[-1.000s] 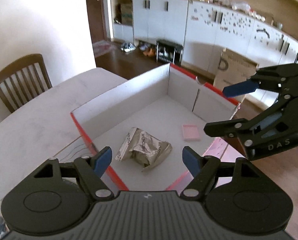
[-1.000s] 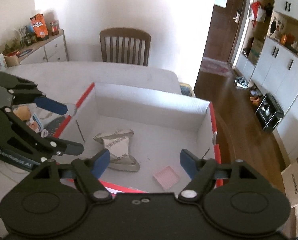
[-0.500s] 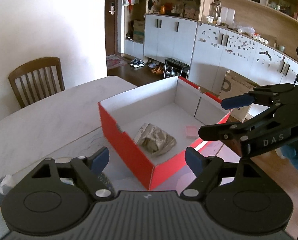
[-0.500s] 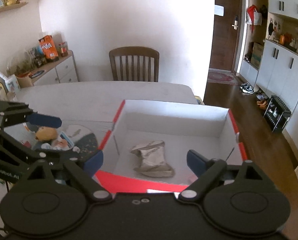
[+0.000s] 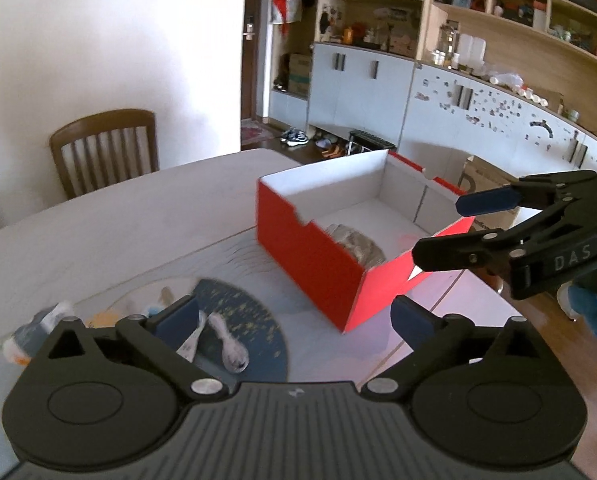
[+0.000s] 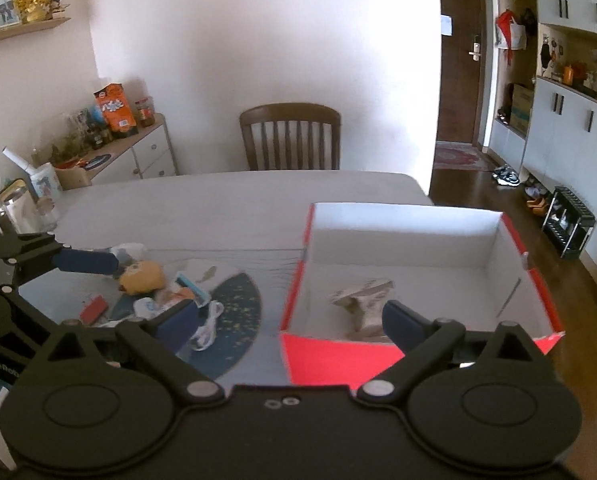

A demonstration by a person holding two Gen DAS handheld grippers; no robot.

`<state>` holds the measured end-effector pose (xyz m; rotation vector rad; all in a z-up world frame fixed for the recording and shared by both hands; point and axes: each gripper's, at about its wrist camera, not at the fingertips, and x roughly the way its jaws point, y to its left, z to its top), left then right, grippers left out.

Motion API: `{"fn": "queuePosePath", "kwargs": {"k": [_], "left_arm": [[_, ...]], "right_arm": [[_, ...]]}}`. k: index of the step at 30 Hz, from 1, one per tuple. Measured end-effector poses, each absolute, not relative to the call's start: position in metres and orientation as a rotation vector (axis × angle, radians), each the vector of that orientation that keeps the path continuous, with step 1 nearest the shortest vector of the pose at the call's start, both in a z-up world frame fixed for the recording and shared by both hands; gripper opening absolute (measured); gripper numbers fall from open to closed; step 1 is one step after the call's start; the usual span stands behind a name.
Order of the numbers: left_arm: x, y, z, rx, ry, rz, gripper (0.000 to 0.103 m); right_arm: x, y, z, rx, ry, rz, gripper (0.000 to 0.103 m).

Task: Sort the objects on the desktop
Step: 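Withdraw both tools from the box back over the table items, then grasp the seaweed pack with the left tool while the right tool grasps the plush keychain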

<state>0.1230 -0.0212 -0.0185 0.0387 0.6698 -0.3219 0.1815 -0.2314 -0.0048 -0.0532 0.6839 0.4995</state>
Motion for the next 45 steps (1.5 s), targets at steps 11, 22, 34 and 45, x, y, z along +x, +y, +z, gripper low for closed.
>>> {"fn": "queuePosePath", "kwargs": {"k": [11, 22, 34, 45], "left_arm": [[0.077, 0.048, -0.035, -0.005, 0.666, -0.216, 0.103], [0.043, 0.102, -0.065, 0.003, 0.711, -0.138, 0.103], [0.017, 0.134, -0.1, 0.02, 0.797, -0.08, 0.103], [0.009, 0.144, -0.125, 0.047, 0.824, -0.046, 0.103]], "right_arm": [[0.157, -0.18, -0.018, -0.013, 0.686, 0.494, 0.103], [0.138, -0.123, -0.041, -0.059, 0.701, 0.49, 0.103], [0.112, -0.082, -0.064, -0.09, 0.742, 0.513, 0.103], [0.093, -0.04, -0.093, -0.12, 0.779, 0.495, 0.103]]}}
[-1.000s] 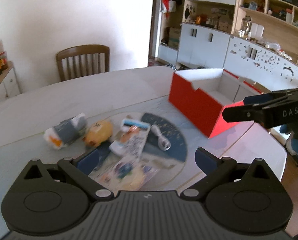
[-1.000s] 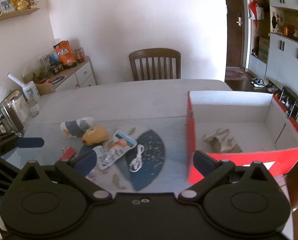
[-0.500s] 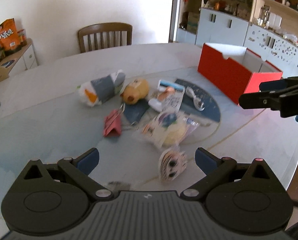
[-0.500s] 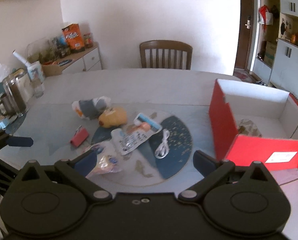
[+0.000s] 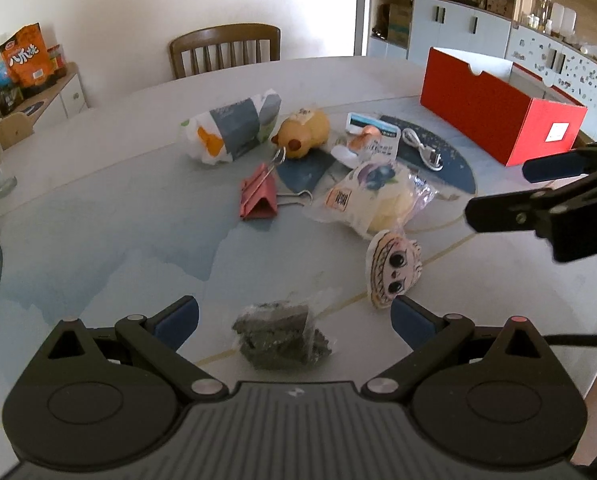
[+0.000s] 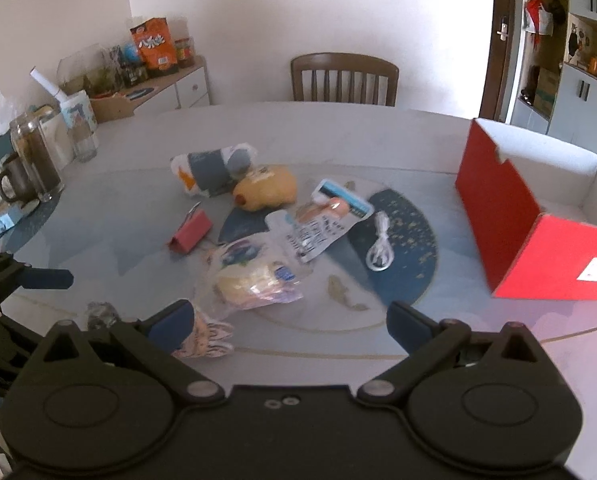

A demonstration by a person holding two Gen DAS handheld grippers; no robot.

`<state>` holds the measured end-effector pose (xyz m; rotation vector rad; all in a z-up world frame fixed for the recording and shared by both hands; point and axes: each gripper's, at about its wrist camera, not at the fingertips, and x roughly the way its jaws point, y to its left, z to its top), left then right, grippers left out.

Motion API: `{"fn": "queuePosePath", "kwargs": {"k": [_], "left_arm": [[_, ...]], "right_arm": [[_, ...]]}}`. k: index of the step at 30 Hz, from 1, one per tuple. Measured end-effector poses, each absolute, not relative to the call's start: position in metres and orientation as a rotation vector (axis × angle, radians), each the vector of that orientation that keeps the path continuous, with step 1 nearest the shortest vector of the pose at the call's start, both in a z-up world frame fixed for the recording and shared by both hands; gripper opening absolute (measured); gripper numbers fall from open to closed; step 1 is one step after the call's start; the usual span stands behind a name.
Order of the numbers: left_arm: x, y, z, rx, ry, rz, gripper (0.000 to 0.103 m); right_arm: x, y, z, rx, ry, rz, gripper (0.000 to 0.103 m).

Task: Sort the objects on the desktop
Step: 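Grasp the seaweed pack with the left tool while the right tool grasps the plush keychain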

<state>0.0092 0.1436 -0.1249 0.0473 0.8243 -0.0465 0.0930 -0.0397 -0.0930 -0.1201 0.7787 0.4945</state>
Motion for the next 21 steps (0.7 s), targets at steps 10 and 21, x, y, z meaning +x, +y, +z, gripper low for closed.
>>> {"fn": "queuePosePath", "kwargs": {"k": [10, 21], "left_arm": [[0.011, 0.149, -0.142, 0.064, 0.851, -0.011, 0.103], [0.011, 0.157, -0.151, 0.069, 0.861, 0.028, 0.103]], "right_arm": [[0.091, -0.008, -0.113, -0.151, 0.834, 0.537, 0.098], [0.09, 0.017, -0.132, -0.183, 0.874, 0.552, 0.094]]}}
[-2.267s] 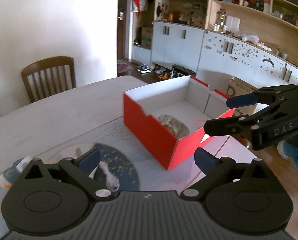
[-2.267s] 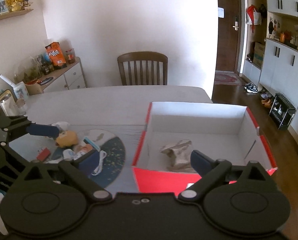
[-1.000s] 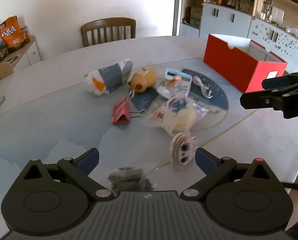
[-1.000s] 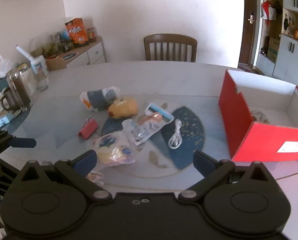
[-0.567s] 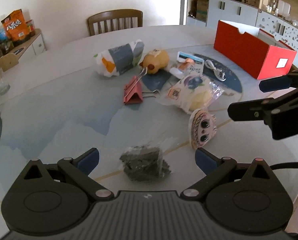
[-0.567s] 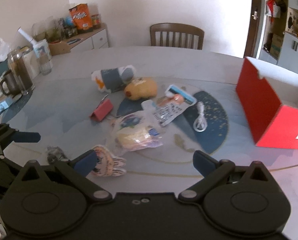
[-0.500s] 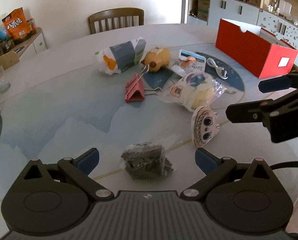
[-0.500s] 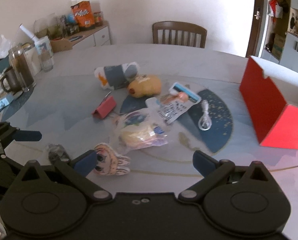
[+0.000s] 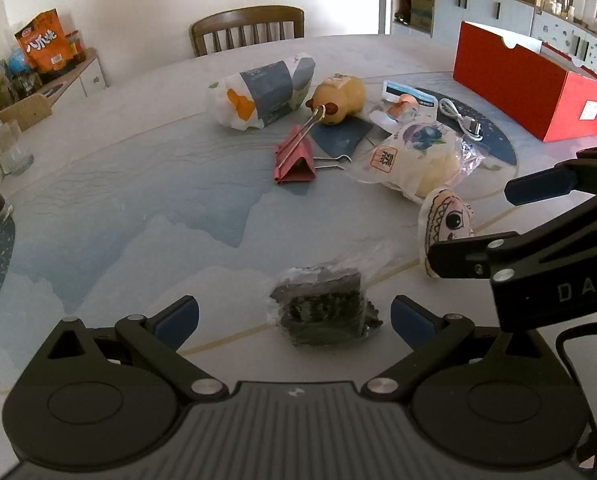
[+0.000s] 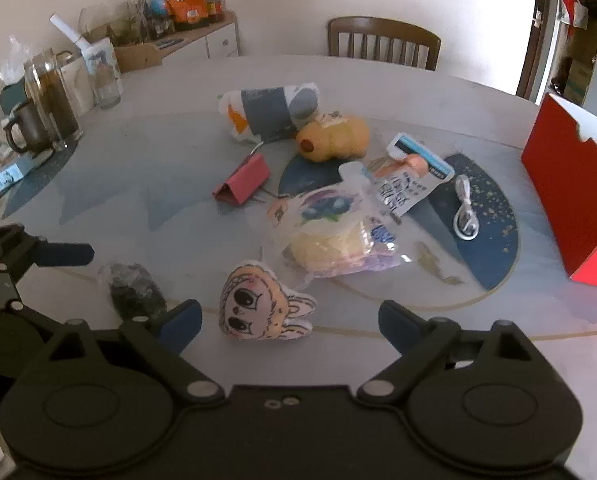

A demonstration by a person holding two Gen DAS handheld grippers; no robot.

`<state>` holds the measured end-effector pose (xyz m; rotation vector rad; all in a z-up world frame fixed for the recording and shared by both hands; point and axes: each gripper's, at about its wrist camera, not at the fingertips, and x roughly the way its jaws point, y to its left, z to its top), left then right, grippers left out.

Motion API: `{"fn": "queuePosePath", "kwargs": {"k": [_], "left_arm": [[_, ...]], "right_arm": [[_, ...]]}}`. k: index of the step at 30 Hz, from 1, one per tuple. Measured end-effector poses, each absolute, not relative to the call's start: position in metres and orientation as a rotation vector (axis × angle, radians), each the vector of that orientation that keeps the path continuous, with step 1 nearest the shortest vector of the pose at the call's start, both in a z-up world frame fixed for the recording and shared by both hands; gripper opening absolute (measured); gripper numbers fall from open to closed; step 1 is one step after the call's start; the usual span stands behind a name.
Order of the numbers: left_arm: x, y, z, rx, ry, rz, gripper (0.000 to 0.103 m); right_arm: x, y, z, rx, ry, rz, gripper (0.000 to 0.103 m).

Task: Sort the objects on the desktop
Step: 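Grasp the seaweed pack with the left tool while the right tool grasps the plush keychain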

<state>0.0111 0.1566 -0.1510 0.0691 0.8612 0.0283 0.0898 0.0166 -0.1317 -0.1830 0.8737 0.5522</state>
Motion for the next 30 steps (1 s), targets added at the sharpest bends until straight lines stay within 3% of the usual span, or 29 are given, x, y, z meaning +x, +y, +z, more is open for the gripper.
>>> {"fn": "queuePosePath", "kwargs": {"k": [3, 6, 9, 20, 24, 30], "left_arm": [[0.011, 0.157, -0.152, 0.065, 0.863, 0.027, 0.102], [0.01, 0.157, -0.153, 0.064, 0.865, 0.019, 0.102], [0.009, 0.156, -0.153, 0.058, 0.865, 0.0, 0.099], [0.007, 0.152, -0.151, 0.044, 0.875, -0.036, 0.069], [0.007, 0.152, -0.15, 0.042, 0.878, -0.042, 0.064], [0.008, 0.152, -0.145, 0.033, 0.876, -0.052, 0.049]], "right_arm": [[0.09, 0.02, -0.134, -0.188, 0.873, 0.551, 0.093], [0.09, 0.022, -0.137, -0.19, 0.881, 0.547, 0.084], [0.091, 0.022, -0.14, -0.183, 0.893, 0.538, 0.081], [0.089, 0.027, -0.143, -0.2, 0.907, 0.556, 0.064], [0.092, 0.027, -0.144, -0.184, 0.925, 0.572, 0.056], [0.092, 0.026, -0.142, -0.177, 0.925, 0.592, 0.055]]}}
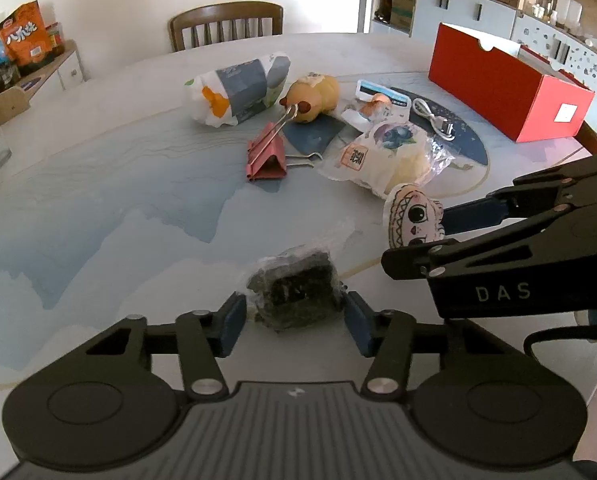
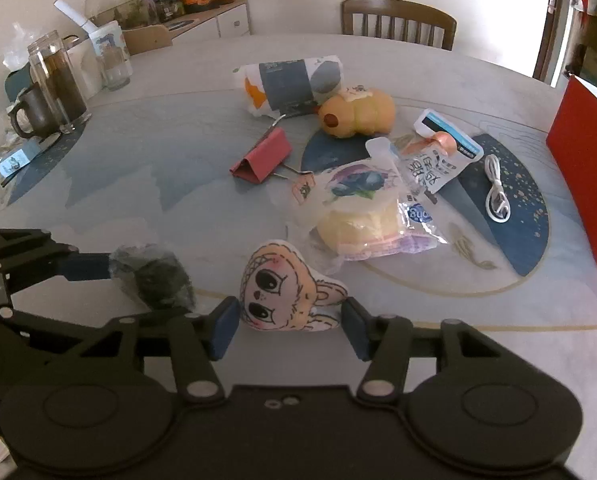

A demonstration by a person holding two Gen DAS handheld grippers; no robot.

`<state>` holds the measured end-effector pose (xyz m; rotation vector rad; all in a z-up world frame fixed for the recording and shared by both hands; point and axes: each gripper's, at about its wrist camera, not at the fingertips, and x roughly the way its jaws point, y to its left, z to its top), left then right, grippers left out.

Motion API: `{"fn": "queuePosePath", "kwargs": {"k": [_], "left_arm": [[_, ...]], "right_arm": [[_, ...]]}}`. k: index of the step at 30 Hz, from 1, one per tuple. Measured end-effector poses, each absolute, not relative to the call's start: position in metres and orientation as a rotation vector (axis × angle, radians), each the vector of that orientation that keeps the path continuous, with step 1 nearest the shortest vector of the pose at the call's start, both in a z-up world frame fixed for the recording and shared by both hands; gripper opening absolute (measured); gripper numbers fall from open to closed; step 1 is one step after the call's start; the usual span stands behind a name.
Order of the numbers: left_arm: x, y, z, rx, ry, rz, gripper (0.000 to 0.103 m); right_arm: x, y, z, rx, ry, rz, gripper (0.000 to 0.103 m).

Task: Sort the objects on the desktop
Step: 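Grasp the seaweed pack with the left tool while the right tool grasps the plush keychain, then carry the seaweed pack and plush keychain with both tools over the red box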

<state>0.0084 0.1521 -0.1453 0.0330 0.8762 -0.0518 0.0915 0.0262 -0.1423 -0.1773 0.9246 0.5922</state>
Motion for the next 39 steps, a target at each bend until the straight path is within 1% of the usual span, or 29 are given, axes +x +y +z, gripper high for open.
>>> {"fn": "queuePosePath", "kwargs": {"k": [2, 11, 20, 39], "left_arm": [[0.009, 0.15, -0.144, 0.043, 0.878, -0.058, 0.041], [0.01, 0.15, -0.142, 0.024, 0.889, -0.074, 0.035], [0.008, 0.15, -0.137, 0.003, 0.887, -0.094, 0.031], [0.018, 0.12, -0.091, -0.006, 0.795, -0.175, 0.031]], "right_arm": [[0.092, 0.026, -0.141, -0.177, 0.92, 0.597, 0.054], [0.091, 0.02, -0.135, -0.175, 0.915, 0.607, 0.053], [0.09, 0.005, -0.127, -0.151, 0.911, 0.601, 0.053], [0.09, -0.053, -0.096, -0.115, 0.874, 0.459, 0.053]]}}
